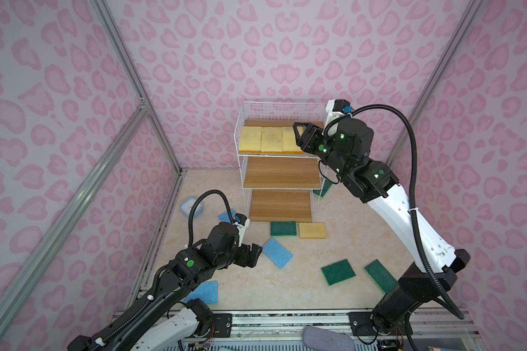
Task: Arrange cleaning sponges on a shelf
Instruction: Place the cleaning sponge at the shelf, then pick up the cleaning sponge from the center of the table.
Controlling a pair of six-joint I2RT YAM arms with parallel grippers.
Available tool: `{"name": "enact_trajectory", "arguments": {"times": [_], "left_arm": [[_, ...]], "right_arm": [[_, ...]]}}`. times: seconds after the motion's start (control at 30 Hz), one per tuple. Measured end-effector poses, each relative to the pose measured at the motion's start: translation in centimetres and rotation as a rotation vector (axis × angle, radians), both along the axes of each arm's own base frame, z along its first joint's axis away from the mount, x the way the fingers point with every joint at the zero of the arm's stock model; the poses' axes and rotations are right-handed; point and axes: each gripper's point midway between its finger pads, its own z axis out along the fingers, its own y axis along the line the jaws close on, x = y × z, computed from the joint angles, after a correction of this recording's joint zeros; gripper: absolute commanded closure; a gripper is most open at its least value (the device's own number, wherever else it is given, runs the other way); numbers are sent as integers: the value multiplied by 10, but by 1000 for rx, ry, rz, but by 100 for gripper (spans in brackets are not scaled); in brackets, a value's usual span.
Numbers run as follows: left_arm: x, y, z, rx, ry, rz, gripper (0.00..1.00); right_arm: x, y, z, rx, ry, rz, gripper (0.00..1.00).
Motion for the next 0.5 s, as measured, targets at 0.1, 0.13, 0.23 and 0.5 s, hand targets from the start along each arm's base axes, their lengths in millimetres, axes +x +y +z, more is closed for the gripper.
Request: {"name": "enact_trajectory", "arguments": {"times": [0.1,0.13,0.23,0.5], "left_arm": [[6,-7,-10,-23,20,18,20],[7,-10,-14,-30,33,24,22],[14,-22,-24,-59,66,33,27],[28,-73,-38,-111,63,0,37]], "right_arm": [[-10,-13,4,3,0,25,44],[-14,-17,3,4,3,37,45],[-25,-36,-10,-9,31,55,46],[-53,-122,-82,9,169,-9,47]]}}
